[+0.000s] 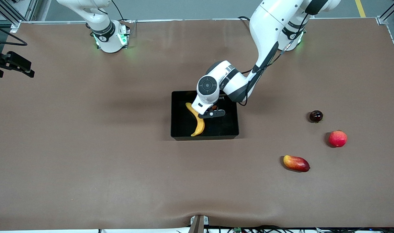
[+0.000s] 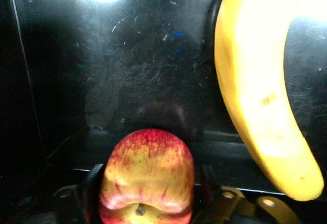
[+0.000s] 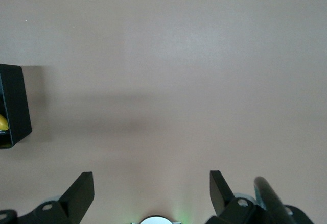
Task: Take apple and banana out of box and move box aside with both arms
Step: 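Grasp the small red-yellow apple with the left gripper, then carry the apple out of the tray with the left gripper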
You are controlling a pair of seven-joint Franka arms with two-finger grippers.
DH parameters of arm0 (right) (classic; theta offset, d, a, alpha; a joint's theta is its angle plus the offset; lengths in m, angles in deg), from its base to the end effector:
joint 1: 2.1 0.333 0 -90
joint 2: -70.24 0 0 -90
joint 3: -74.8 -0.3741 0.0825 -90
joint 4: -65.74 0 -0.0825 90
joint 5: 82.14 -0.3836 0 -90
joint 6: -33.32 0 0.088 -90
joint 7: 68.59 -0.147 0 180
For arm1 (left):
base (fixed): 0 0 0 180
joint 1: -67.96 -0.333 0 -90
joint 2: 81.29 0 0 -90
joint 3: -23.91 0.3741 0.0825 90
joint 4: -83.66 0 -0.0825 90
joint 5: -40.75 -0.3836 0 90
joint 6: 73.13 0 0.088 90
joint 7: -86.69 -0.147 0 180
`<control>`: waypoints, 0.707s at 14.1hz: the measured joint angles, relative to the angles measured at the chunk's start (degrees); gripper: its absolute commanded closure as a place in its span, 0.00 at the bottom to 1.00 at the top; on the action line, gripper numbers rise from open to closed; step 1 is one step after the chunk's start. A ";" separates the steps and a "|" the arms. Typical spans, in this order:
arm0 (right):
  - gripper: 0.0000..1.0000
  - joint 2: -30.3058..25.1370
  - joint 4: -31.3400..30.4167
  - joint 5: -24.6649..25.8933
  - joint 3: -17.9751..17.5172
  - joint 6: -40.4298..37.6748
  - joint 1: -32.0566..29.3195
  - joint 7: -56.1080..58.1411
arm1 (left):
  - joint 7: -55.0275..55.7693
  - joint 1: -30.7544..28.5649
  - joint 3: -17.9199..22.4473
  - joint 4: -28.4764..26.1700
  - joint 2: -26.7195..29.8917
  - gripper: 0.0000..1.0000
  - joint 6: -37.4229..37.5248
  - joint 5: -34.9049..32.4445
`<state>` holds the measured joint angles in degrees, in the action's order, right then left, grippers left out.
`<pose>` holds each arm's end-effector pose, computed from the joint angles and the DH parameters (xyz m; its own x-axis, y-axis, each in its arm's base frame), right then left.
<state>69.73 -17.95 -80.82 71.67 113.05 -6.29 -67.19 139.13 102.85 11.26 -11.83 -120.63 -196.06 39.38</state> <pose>0.5291 -0.0133 0.6833 0.9982 0.0018 -0.0607 0.0032 -0.9998 0.0219 0.4778 -0.4961 0.2054 0.9707 0.1114 -0.2129 0.0970 -0.9923 -0.0770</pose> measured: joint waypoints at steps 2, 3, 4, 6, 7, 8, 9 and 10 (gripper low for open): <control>0.00 0.00 0.00 0.00 0.00 0.01 0.00 0.00 | 0.02 -0.01 0.01 0.23 0.23 1.00 0.01 0.00; 0.00 0.00 0.00 0.00 0.00 0.01 0.00 0.00 | 0.02 -0.03 0.02 0.42 0.53 1.00 0.14 0.00; 0.00 0.00 0.00 0.00 -0.01 0.03 0.00 0.00 | 0.02 -0.07 0.04 0.70 1.13 1.00 0.54 0.00; 0.00 0.00 0.02 0.00 -0.04 0.09 0.01 0.00 | 0.02 -0.42 0.17 1.28 3.64 1.00 1.76 0.00; 0.00 0.00 0.02 0.00 -0.06 0.10 0.01 0.00 | 0.02 -0.75 0.42 1.49 5.49 1.00 2.45 0.00; 0.00 0.02 0.03 0.00 -0.10 0.10 0.02 0.02 | 0.02 -1.44 0.67 1.75 7.57 1.00 3.39 0.00; 0.00 0.04 0.03 0.00 -0.17 0.13 0.05 0.04 | -0.31 -2.66 0.85 2.08 9.79 1.00 4.74 0.00; 0.00 0.06 0.03 0.00 -0.23 0.18 0.07 0.04 | -1.07 -4.39 0.98 2.36 11.93 1.00 6.35 0.00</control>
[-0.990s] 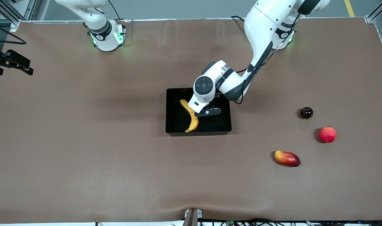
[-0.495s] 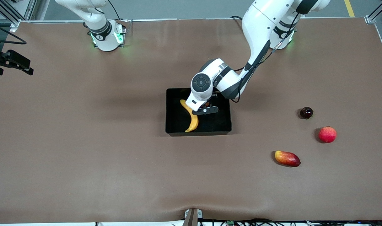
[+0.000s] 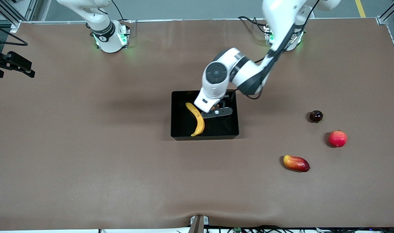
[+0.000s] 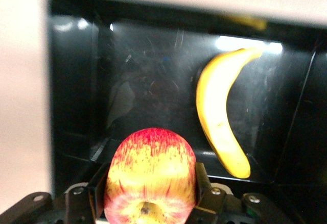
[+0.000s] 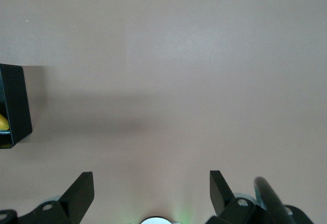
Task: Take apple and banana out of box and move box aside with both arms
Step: 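Carry the apple out of the tray with the left gripper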
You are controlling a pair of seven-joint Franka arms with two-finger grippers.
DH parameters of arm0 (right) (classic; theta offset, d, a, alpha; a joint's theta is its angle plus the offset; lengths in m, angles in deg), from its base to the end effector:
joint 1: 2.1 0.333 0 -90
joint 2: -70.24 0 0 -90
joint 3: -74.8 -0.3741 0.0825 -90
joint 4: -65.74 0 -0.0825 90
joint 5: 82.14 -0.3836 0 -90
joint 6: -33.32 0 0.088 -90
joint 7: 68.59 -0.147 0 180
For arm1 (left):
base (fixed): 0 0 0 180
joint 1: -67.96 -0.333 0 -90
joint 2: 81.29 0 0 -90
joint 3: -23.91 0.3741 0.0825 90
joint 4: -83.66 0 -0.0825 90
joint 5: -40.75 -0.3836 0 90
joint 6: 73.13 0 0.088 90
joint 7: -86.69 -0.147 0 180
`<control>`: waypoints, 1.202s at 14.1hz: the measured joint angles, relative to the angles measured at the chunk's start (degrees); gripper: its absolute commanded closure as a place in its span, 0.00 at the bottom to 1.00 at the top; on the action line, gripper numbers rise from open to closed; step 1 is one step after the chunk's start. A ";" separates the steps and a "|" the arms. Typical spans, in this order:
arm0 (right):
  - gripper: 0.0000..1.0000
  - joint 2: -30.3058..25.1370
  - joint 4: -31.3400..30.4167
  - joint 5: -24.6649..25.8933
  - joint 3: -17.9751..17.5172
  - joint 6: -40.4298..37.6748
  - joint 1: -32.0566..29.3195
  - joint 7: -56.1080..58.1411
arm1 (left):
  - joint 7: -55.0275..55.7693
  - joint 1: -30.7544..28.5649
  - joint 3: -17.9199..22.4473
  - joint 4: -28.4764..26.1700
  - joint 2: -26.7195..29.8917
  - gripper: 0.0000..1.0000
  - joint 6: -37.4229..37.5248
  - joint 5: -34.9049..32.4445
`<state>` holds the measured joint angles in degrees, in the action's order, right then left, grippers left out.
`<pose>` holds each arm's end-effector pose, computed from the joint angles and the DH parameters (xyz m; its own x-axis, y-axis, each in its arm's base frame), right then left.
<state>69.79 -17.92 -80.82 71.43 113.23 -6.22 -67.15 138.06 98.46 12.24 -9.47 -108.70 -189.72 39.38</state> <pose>0.5300 -0.0105 0.6832 0.9983 0.0080 -0.0581 0.0093 -0.9997 0.0219 0.5285 -0.4518 0.3562 0.9815 0.1673 -0.0936 0.1679 -0.9858 -0.0010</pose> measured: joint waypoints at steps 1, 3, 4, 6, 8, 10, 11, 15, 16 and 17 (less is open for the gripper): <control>0.00 0.05 0.00 0.00 -0.03 0.01 0.00 0.00 | -0.89 -2.22 0.09 0.15 1.97 1.00 1.50 0.00; 0.00 0.19 0.01 0.00 -0.10 0.13 0.03 0.05 | -3.15 -7.50 0.24 0.18 4.71 1.00 3.10 -0.01; 0.00 0.39 0.01 -0.03 -0.22 0.21 0.19 0.22 | -5.06 -10.27 0.30 0.14 5.27 1.00 3.77 -0.01; 0.00 1.24 -0.01 -0.03 -0.50 0.20 2.15 0.45 | -9.03 -15.72 0.49 -0.41 5.19 1.00 6.82 -0.02; 0.00 3.16 -0.08 -0.01 -0.67 0.19 4.97 0.43 | -13.50 -21.23 0.63 -2.12 4.38 1.00 7.59 -0.29; 0.00 5.64 -0.09 -0.01 -0.75 0.73 7.53 0.43 | -15.50 -25.68 0.67 -3.74 2.48 1.00 7.15 -2.81; 0.00 6.81 -0.10 -0.01 -0.77 1.22 8.71 0.41 | -15.62 -27.21 0.67 -4.48 1.18 1.00 5.81 -4.29; 0.00 11.82 -0.18 0.00 -0.60 4.18 9.81 0.37 | -15.62 -32.37 0.63 -6.06 -4.84 1.00 -1.48 -10.80; 0.00 13.02 -0.18 0.00 -0.41 5.58 9.67 0.37 | -15.63 -33.18 0.62 -6.06 -6.15 1.00 -2.65 -12.48; 0.00 13.93 -0.17 0.01 -0.23 6.57 9.52 0.37 | -15.63 -33.66 0.61 -6.05 -7.16 1.00 -3.22 -13.51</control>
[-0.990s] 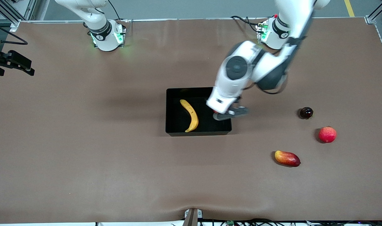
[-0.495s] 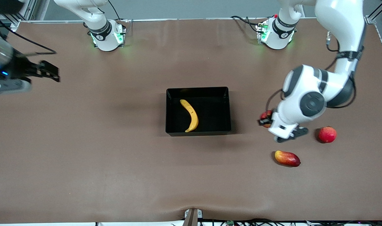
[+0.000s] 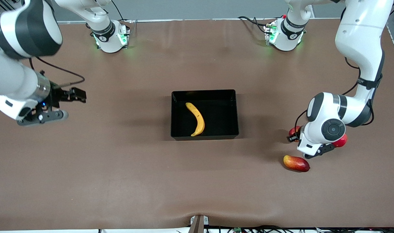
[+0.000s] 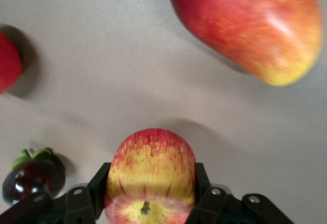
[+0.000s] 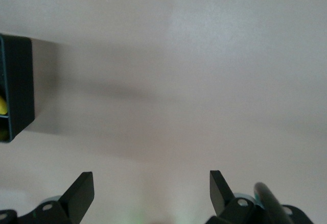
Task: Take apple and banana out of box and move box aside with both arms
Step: 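Carry the apple out of the tray with the left gripper, then set the apple down beside the plum and open the left gripper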
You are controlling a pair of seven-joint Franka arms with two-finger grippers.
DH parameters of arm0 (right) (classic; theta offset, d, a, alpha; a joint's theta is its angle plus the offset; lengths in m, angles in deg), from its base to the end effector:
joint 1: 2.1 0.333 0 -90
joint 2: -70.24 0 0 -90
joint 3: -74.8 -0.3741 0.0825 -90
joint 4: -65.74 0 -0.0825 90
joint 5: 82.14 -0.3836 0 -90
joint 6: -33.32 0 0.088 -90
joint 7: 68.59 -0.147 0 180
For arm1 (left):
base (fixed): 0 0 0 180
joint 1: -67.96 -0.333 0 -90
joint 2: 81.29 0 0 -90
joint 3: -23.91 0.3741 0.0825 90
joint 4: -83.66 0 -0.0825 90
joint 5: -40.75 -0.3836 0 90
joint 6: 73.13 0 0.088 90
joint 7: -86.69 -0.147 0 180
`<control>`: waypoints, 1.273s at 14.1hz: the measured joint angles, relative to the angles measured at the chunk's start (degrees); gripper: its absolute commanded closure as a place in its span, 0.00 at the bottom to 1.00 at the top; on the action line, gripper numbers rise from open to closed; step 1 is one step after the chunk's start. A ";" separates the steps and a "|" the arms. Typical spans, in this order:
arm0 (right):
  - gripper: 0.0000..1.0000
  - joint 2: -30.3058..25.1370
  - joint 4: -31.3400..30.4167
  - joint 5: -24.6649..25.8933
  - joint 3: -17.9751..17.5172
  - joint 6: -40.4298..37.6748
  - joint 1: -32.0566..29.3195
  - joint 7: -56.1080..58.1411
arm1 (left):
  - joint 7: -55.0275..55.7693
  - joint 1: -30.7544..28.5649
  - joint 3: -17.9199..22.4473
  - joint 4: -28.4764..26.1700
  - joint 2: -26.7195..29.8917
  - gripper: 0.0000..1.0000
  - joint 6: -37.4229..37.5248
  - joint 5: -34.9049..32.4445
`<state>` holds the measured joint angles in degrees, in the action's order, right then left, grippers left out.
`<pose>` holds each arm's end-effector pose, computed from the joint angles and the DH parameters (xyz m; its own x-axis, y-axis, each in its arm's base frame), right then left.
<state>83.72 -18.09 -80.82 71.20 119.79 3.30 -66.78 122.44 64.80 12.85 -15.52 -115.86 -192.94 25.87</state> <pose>0.6107 0.0889 0.5499 0.9647 0.1844 -0.1878 0.1882 -0.9821 0.0023 0.6646 -0.0591 0.2308 0.9248 0.3541 -0.1389 0.3241 -0.9247 -0.1994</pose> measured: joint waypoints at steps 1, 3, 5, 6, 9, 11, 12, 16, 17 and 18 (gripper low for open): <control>0.00 0.93 0.02 0.01 0.33 1.32 -0.30 0.00 | 0.00 -0.23 -0.01 0.06 -1.06 0.84 -0.40 -0.61; 0.00 1.40 0.34 0.04 0.58 1.88 -1.13 0.00 | 0.00 -0.14 -0.13 0.14 -1.62 0.00 -0.42 -0.67; 0.00 1.99 0.92 0.05 0.64 3.15 -2.49 0.05 | 0.00 -0.12 -0.24 0.24 -1.78 0.00 -0.42 -0.68; 0.00 2.32 0.94 0.05 0.65 4.41 -2.88 0.06 | 0.00 -0.12 -0.29 0.51 -1.68 0.00 -0.40 -0.69; 0.00 3.50 0.91 -0.03 0.49 5.80 -2.83 0.01 | 0.09 -0.04 -1.57 2.43 0.57 0.00 1.39 -0.59; 0.00 4.01 0.47 -0.50 0.18 5.81 -2.32 -0.32 | 0.48 -0.03 -5.29 4.88 3.17 0.00 6.39 -0.40; 0.00 4.17 0.05 -1.97 0.11 5.83 -2.19 -1.05 | 0.92 0.11 -7.63 6.31 4.10 0.00 8.79 -0.21; 0.00 4.61 -0.99 -6.77 0.19 5.89 -2.23 -5.07 | 14.26 1.98 -18.29 8.57 4.42 0.00 11.04 1.78; 0.00 4.61 -1.04 -6.93 0.05 5.86 -2.08 -6.74 | 18.77 3.99 -19.50 9.20 3.74 0.00 10.95 1.88; 0.00 4.61 -1.07 -6.99 -0.09 5.85 -1.65 -8.07 | 22.87 6.66 -19.89 10.22 2.90 0.00 10.86 1.96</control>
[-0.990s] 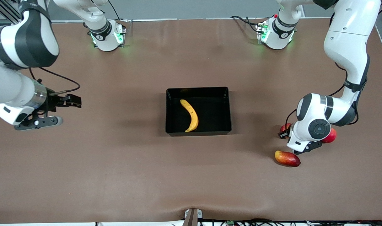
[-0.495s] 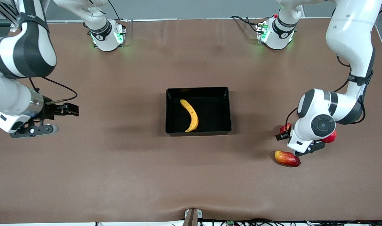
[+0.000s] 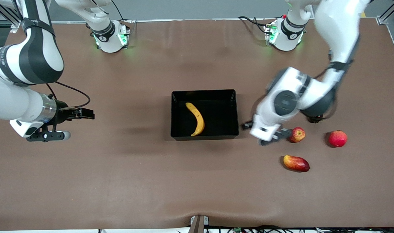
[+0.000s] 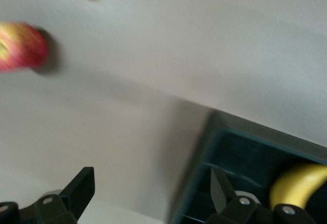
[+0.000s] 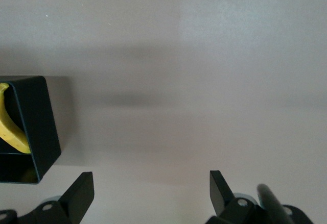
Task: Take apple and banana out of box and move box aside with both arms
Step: 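Set the apple down beside the plum and open the left gripper, then reach the left gripper into the tray while the right gripper approaches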
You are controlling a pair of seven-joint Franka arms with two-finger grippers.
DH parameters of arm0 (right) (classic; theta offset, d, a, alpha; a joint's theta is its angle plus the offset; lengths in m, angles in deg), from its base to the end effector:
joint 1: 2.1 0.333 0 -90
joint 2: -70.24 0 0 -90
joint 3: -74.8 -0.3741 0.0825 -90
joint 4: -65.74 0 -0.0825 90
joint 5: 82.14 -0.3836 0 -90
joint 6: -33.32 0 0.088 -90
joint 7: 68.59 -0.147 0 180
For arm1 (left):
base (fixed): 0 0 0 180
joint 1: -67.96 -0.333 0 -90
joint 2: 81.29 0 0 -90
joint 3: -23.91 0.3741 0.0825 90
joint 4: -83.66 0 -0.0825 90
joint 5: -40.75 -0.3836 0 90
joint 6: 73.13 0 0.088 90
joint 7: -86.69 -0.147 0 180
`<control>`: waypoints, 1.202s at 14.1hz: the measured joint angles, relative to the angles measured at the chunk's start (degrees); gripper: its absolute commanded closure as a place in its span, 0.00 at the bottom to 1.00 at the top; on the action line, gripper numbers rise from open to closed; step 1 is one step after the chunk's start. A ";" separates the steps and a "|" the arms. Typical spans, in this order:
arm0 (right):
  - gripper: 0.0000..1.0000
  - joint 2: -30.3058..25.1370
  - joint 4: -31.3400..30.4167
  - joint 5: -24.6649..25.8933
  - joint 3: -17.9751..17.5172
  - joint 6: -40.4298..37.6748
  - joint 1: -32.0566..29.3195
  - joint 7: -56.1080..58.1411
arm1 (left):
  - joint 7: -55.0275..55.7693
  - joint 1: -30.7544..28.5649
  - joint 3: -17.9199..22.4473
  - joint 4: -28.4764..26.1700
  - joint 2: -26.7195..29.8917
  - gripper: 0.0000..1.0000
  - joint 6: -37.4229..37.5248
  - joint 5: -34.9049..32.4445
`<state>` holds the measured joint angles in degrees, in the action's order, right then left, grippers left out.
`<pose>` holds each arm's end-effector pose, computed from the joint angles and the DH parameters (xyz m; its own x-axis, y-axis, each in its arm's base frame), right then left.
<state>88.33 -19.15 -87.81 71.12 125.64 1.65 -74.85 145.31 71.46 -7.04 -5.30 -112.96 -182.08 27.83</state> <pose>0.6397 0.0923 0.4978 0.9805 0.0152 -0.1962 -0.0036 -0.9954 -0.0953 0.6163 -0.3243 0.3623 0.9185 0.3759 -0.1230 0.3705 -0.9265 -0.0651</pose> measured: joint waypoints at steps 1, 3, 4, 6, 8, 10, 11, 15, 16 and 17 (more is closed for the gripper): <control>0.00 0.00 -0.02 -0.03 -0.10 0.00 0.69 -1.42 | 3.81 2.86 -0.08 1.23 -1.01 0.00 -0.29 0.04; 0.00 0.00 -0.03 -0.03 -0.27 -0.11 2.44 -4.90 | 10.53 7.82 -0.11 3.49 -3.14 0.00 -2.22 0.05; 0.00 0.00 -0.04 -0.03 -0.33 -0.49 3.21 -5.87 | 13.64 9.79 -0.10 4.06 -4.19 0.00 -3.97 0.06; 0.00 0.00 -0.29 -0.03 -0.37 -1.16 4.20 -6.70 | 20.80 12.94 -0.02 4.51 -6.32 0.00 -8.11 0.06; 0.00 -0.01 -1.00 -0.03 -0.37 -1.08 4.77 -7.47 | 28.04 15.22 0.06 4.62 -8.77 0.00 -11.72 0.06; 0.00 -0.01 -2.01 -0.03 -0.39 -0.57 5.89 -10.49 | 32.94 17.47 0.36 4.76 -10.97 0.00 -13.43 0.06; 0.00 -0.05 -2.70 -0.03 -0.40 0.22 6.65 -11.80 | 34.25 18.49 0.61 4.86 -11.71 0.00 -13.67 0.06; 0.00 -1.61 -8.60 -0.02 -0.42 6.19 8.53 -13.43 | 37.82 20.47 1.07 4.96 -12.99 0.00 -14.44 0.06; 0.00 -2.10 -9.92 -0.02 -0.42 7.07 8.66 -13.43 | 38.64 20.89 1.41 4.96 -13.30 0.00 -15.14 0.06; 0.00 -2.54 -10.85 -0.02 -0.43 7.65 8.83 -13.49 | 39.20 21.47 2.07 4.97 -13.53 0.00 -15.53 0.06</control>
<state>85.79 -30.01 -87.83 70.69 133.29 10.49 -88.34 184.52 92.93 -4.97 -0.33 -126.49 -197.61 27.90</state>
